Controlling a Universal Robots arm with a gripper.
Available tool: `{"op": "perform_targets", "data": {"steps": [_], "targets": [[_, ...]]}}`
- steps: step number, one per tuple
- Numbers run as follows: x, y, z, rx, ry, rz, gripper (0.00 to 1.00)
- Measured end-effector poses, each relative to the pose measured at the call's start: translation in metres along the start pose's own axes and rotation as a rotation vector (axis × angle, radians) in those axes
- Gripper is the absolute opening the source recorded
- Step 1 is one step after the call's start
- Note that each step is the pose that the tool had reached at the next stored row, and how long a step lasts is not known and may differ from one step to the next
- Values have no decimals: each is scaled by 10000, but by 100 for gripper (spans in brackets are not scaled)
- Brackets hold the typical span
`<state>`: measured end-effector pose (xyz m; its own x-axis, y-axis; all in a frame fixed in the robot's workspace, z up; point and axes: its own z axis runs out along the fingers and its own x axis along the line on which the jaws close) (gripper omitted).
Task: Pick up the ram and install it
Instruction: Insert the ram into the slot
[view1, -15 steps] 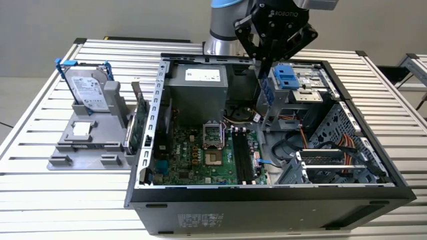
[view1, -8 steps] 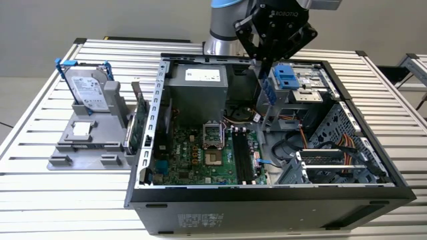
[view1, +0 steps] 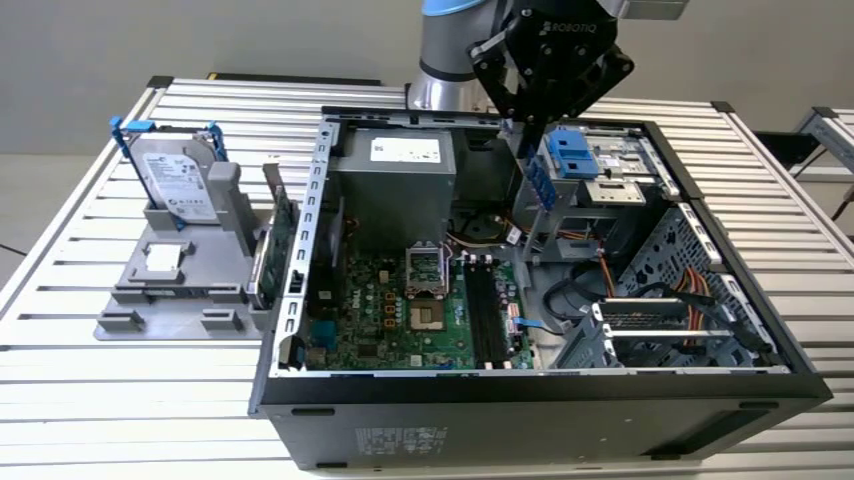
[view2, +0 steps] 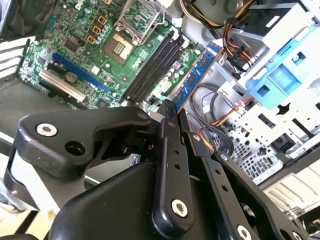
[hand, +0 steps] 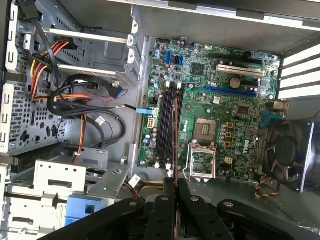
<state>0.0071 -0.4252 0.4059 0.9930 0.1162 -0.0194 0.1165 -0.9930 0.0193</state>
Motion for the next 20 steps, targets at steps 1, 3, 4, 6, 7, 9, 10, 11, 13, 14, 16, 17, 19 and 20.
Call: {"op": "perform_targets", "data": {"steps": [1,3,4,6,7,9,10,11,13,14,16,17,19,20], "targets": [[0,0,0,0,0,-1,0],[0,0,1,0,1,-1,0],[0,0,3,1,0,-2,0],[0,-1,8,1,-5,0,0],[-1,0,10,0,-10,1,0],[0,0,11,0,-12,1,0],[0,0,11,0,-12,0,0],[0,0,12,1,-11,1,0],[0,0,12,1,-12,1,0],[0,0,12,1,-12,3,0],[0,0,14,9,-17,307,0],[0,0,15,11,-21,493,0],[0,0,17,18,-29,858,0],[0,0,18,21,-32,1032,0]]}}
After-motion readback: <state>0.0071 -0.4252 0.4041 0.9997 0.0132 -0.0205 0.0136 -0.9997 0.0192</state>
